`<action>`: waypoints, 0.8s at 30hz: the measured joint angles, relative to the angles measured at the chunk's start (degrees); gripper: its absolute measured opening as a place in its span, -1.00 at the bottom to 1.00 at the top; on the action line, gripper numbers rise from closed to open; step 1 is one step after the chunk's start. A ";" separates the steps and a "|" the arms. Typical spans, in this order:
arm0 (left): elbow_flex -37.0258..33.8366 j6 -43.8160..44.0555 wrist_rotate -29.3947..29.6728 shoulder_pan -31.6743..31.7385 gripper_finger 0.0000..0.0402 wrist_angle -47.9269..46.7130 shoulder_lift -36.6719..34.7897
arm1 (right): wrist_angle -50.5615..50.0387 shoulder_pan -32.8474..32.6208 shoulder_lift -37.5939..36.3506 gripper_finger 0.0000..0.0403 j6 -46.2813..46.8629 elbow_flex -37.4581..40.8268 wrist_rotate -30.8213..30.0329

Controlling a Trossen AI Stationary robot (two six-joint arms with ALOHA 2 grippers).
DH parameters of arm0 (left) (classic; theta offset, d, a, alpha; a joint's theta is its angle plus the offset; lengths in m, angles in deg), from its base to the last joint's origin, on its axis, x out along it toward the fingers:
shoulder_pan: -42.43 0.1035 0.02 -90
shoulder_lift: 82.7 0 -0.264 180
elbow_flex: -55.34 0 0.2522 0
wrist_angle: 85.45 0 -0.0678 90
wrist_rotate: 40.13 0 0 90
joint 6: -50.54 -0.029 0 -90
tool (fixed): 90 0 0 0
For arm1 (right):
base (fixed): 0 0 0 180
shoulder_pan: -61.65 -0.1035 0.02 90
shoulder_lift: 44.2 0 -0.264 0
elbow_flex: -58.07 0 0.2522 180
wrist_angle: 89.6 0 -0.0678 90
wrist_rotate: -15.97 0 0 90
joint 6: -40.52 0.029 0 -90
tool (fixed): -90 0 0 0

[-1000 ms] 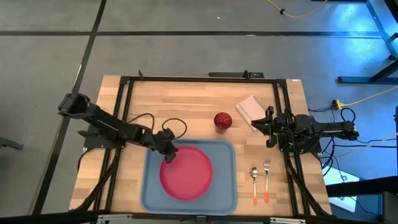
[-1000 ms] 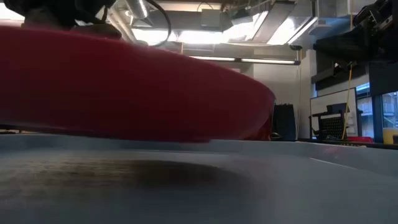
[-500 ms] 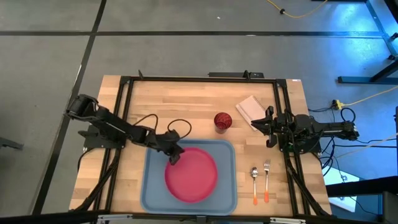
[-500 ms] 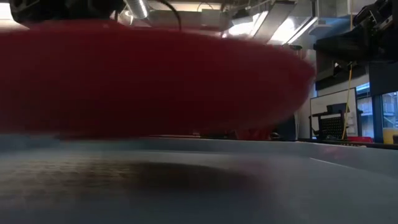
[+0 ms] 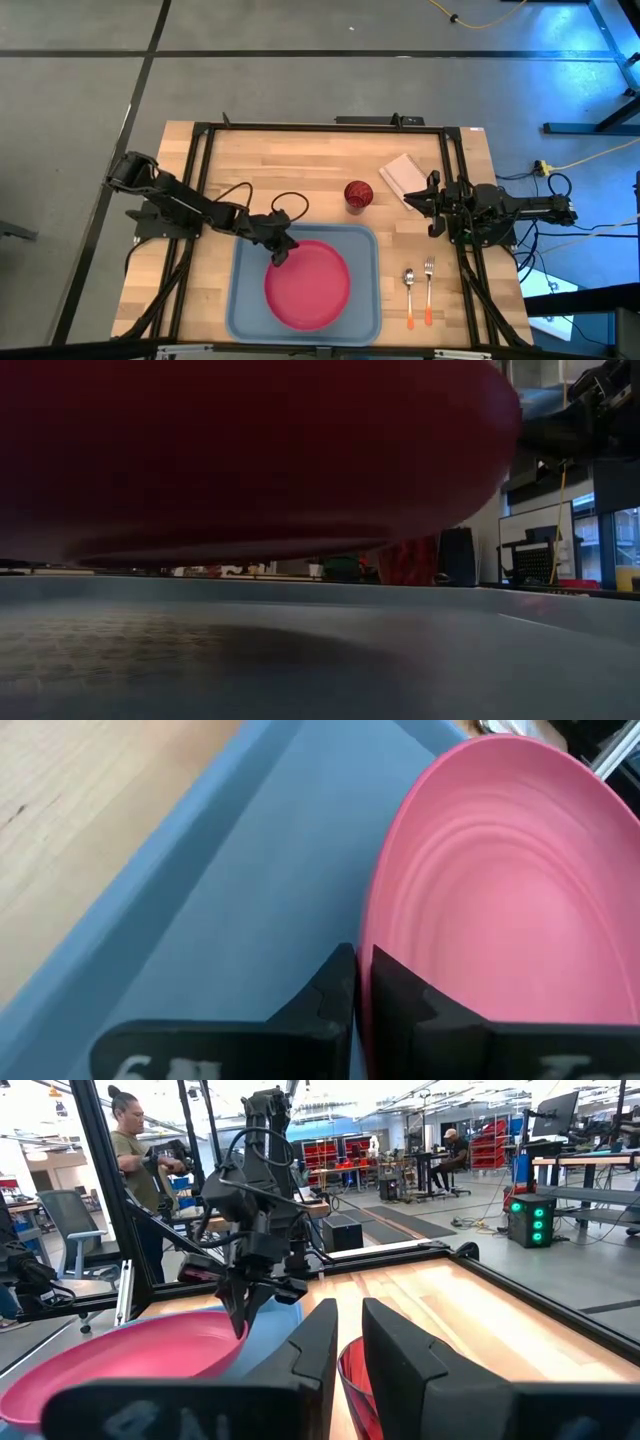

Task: Pick and place plate/cup/fork/spoon on tray
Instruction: Put the pink plate on the blue tray, then put the red cup on the top left side of the pink plate on the blue tray

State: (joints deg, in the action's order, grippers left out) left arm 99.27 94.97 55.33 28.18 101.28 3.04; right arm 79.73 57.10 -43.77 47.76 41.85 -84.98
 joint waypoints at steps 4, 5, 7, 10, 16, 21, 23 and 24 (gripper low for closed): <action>0.00 -0.02 0.01 -0.04 -0.88 -0.53 0.00 | 0.00 0.00 0.00 -0.72 0.00 0.00 -0.01; 0.00 -0.02 0.19 -0.06 -0.87 -0.55 0.00 | 0.00 0.00 0.00 -0.72 0.00 0.00 0.00; 0.00 0.02 0.80 -0.02 -0.84 -0.47 -0.02 | 0.00 0.00 0.00 -0.72 0.00 0.00 0.00; 0.00 0.09 1.47 -0.02 -0.82 -0.49 -0.02 | 0.00 0.00 0.00 -0.72 0.00 0.00 0.00; 0.00 0.14 1.48 -0.02 -0.81 -0.46 -0.02 | 0.00 0.00 0.00 -0.72 0.00 0.00 -0.02; 0.00 0.14 1.39 -0.02 -0.79 -0.42 -0.02 | 0.00 0.00 0.00 -0.72 0.00 0.00 -0.01; 0.00 0.13 1.37 -0.02 -0.76 -0.42 -0.02 | 0.00 0.00 0.00 -0.72 0.00 0.00 0.00; 0.00 0.15 1.37 -0.02 -0.75 -0.42 -0.02 | 0.00 0.00 0.00 -0.72 0.00 0.00 0.00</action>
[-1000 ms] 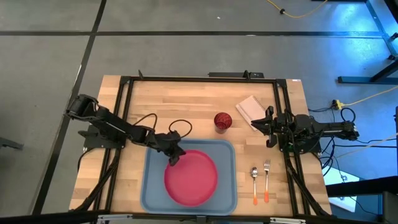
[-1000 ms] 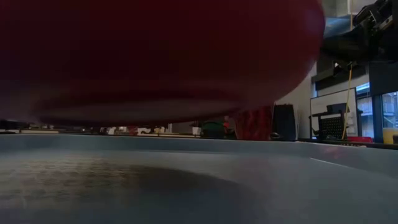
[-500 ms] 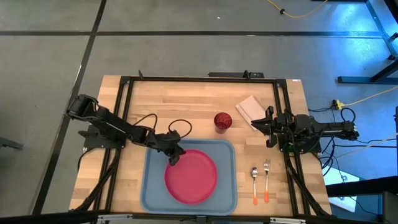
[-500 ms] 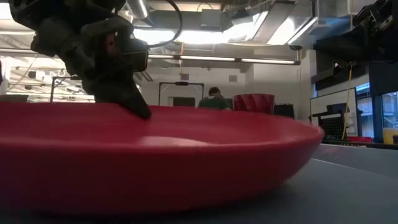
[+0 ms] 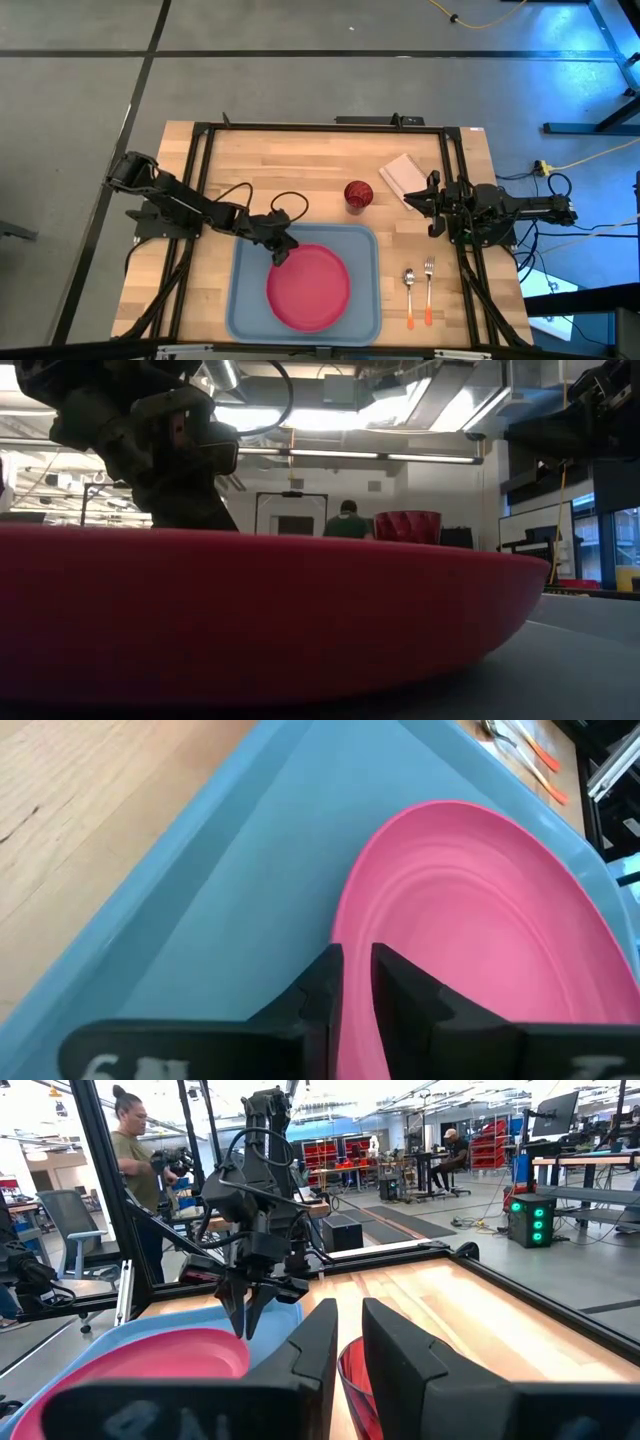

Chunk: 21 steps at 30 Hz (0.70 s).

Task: Pick and place plate/cup/fork/spoon on tray
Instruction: Put the red cup on the top left side of the pink plate on the blue tray

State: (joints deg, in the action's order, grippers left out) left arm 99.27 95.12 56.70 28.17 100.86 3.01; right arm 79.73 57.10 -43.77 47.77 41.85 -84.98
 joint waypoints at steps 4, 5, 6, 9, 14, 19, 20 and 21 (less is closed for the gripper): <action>0.00 -0.04 -0.09 0.00 -0.73 0.00 0.00 | 0.00 0.00 0.00 -0.72 0.00 0.00 0.00; 0.00 -0.14 -0.09 0.00 -0.73 0.02 0.00 | 0.00 0.00 0.00 -0.72 0.00 0.00 -0.01; 0.00 -0.15 -0.09 0.00 -0.73 0.14 0.00 | 0.00 0.00 0.00 -0.72 0.00 0.00 -0.02; 0.00 -0.17 -0.09 0.00 -0.74 1.03 -0.63 | 0.00 0.00 -0.02 -0.72 0.00 0.00 -0.01; 0.09 -2.21 -0.04 0.00 -0.74 3.42 -3.35 | 0.00 0.00 -0.02 -0.72 0.00 0.00 0.00; 0.09 -10.46 4.39 0.02 -0.74 6.36 -6.82 | 0.00 0.00 -0.02 -0.72 0.00 0.00 0.00; 0.09 -13.14 6.56 0.06 -0.74 7.29 -7.05 | 0.00 0.00 -0.02 -0.72 0.00 0.00 -0.02; 0.09 -15.62 8.88 0.13 -0.74 8.64 -7.09 | 0.00 0.00 -0.02 -0.72 0.02 0.00 0.00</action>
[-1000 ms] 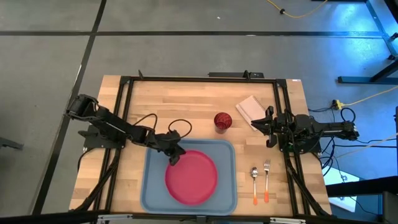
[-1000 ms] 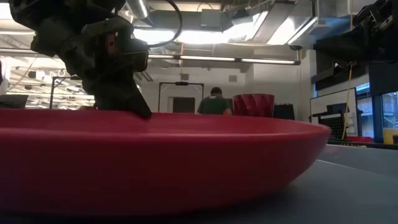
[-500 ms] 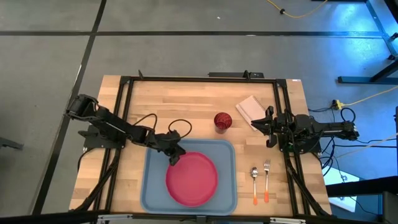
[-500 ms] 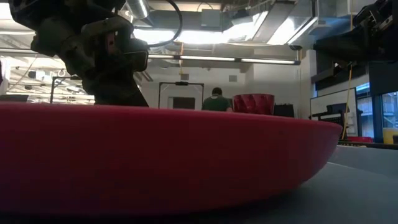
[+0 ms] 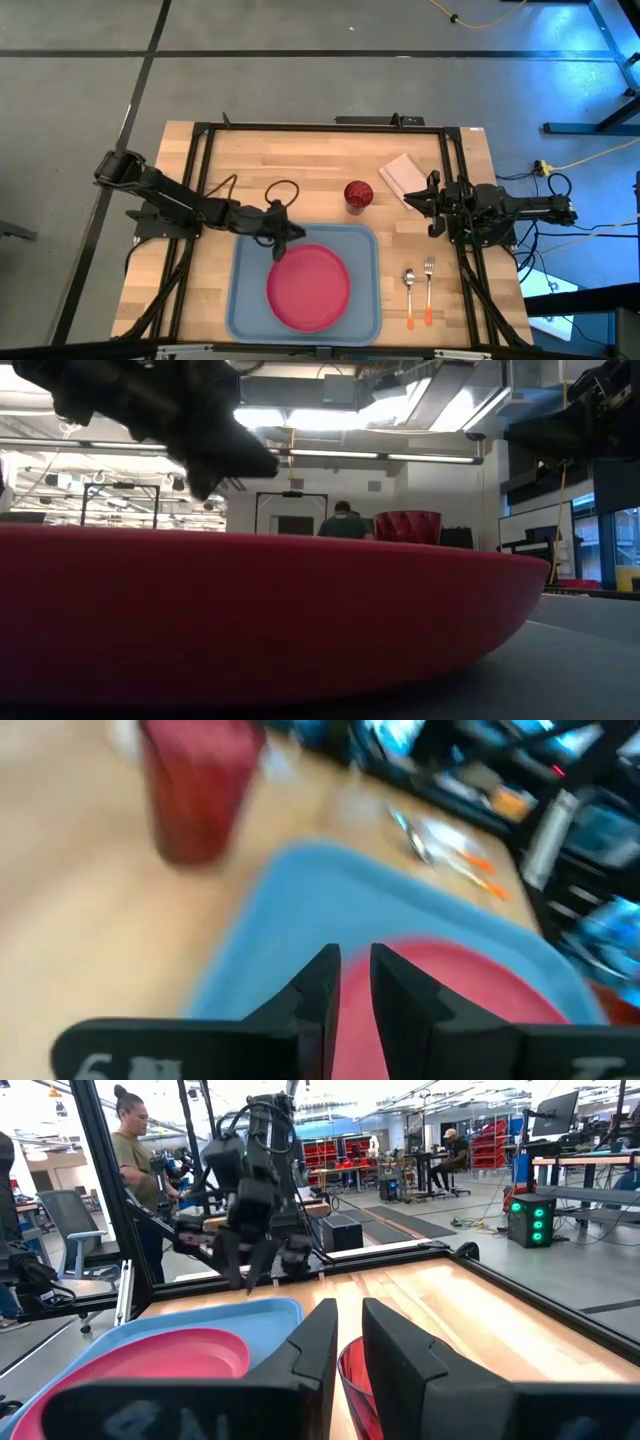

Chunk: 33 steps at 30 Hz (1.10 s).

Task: Pick and place plate/cup/fork/spoon on tray
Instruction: Put the red cup on the top left side of the pink plate on the blue tray

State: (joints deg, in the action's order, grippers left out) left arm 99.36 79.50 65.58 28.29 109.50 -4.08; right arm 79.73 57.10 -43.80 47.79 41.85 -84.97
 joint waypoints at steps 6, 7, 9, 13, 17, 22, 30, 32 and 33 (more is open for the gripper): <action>0.00 -14.94 11.92 2.54 -0.74 10.77 -0.01 | -0.01 0.00 0.00 -0.72 -0.02 0.00 0.00; 0.00 -16.67 13.51 3.19 -0.74 12.66 -0.01 | 0.00 0.00 0.00 -0.72 -0.02 0.00 -0.02; 0.00 -19.46 14.64 4.65 -0.74 17.56 -0.01 | 0.00 0.00 0.00 -0.72 -0.04 0.00 0.00; 2.86 -20.69 5.41 9.22 -0.74 19.44 0.49 | -0.01 0.00 0.00 -0.72 -0.28 0.00 0.00; 9.21 -20.96 -4.44 13.12 -0.74 17.17 4.60 | -0.01 0.00 0.00 -0.72 -1.57 0.00 0.00; 21.01 -28.41 -10.64 15.71 -0.74 7.25 12.80 | -0.01 0.00 0.00 -0.72 -1.28 0.00 0.00; 38.72 -37.04 -17.79 18.09 -0.74 -19.28 20.92 | -0.32 0.00 0.00 -0.72 -1.22 0.00 0.41; 41.71 -40.64 -18.97 18.34 -0.74 -26.45 21.41 | -0.43 0.00 0.00 -0.72 -1.30 0.00 0.42; 43.04 -43.13 -19.79 18.41 -0.74 -29.89 21.43 | -0.46 0.00 0.00 -0.72 -1.31 0.00 0.42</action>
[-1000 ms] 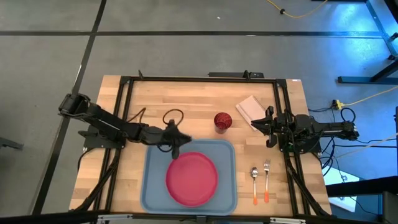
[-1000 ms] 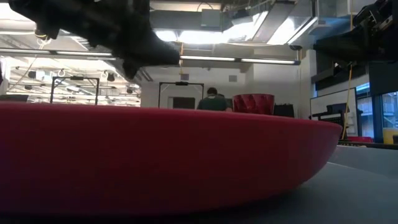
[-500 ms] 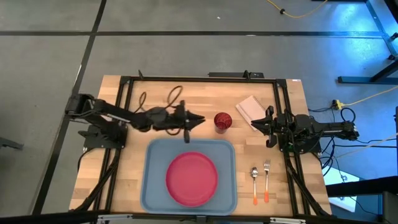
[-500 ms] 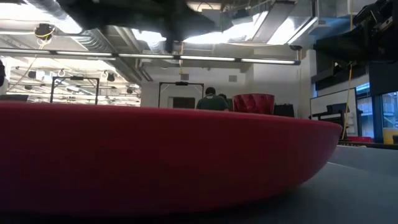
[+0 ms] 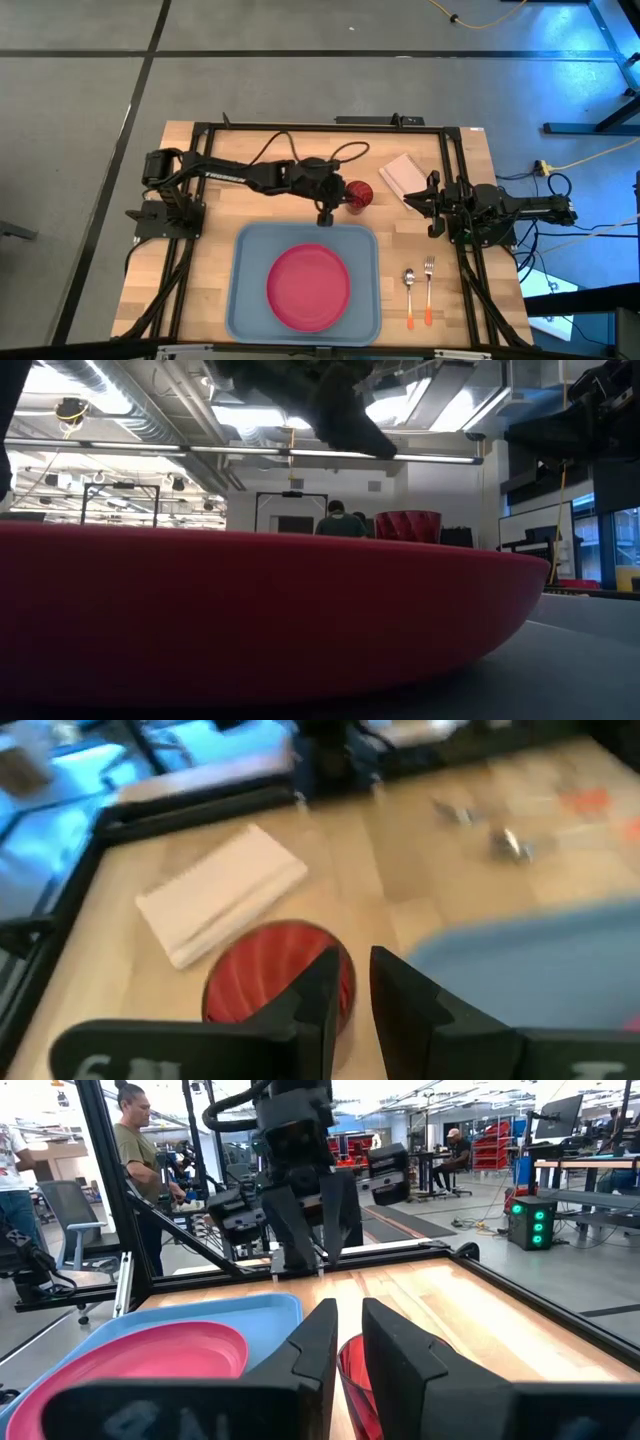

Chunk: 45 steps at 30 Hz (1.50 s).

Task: Pick and place plate/cup/fork/spoon on tray
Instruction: Put the red cup on the top left side of the pink plate on the blue tray

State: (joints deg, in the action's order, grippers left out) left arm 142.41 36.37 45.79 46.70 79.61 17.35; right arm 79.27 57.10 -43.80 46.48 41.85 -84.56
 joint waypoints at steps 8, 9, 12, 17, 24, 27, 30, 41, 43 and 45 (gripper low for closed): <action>3.60 -8.95 -6.02 -0.04 -0.74 -5.24 -0.02 | 0.00 0.00 0.00 -0.72 0.00 0.00 0.00; 3.64 -8.94 -6.12 0.05 -0.74 -5.13 -0.02 | 0.02 0.00 0.00 -0.72 0.00 0.00 0.01; 3.75 -8.90 -5.80 0.14 -0.74 -2.92 1.83 | 0.02 0.00 0.00 -0.72 0.00 0.00 0.02; 3.73 -8.93 -5.28 0.33 -0.74 3.65 6.47 | 0.17 0.00 0.01 -0.72 0.06 0.00 0.04; 3.63 -11.40 -1.36 0.54 -0.74 3.57 6.61 | -0.62 0.00 0.09 -0.72 1.09 0.02 0.03; 3.64 -10.36 -1.33 0.66 -0.74 -0.03 6.56 | -0.82 0.00 0.09 -0.72 1.07 0.00 0.04; 3.62 -10.11 -0.40 0.66 -0.74 -2.93 6.56 | -0.83 0.00 0.09 -0.72 1.11 0.00 0.04; 3.56 -9.95 14.09 -0.93 -0.74 -6.70 5.56 | -5.22 0.00 2.43 -0.72 10.16 0.02 -0.83; 3.64 -9.90 19.21 -1.83 -0.74 -9.20 4.12 | -5.20 0.00 4.39 -0.72 11.27 0.02 -1.83; 3.64 -9.30 23.20 -2.93 -0.74 -13.97 1.92 | -4.92 0.00 6.53 -0.72 12.72 0.02 -4.16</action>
State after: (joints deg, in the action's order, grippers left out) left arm 146.04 27.07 68.99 43.77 65.64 19.27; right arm 74.36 57.10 -37.26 59.19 41.87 -88.72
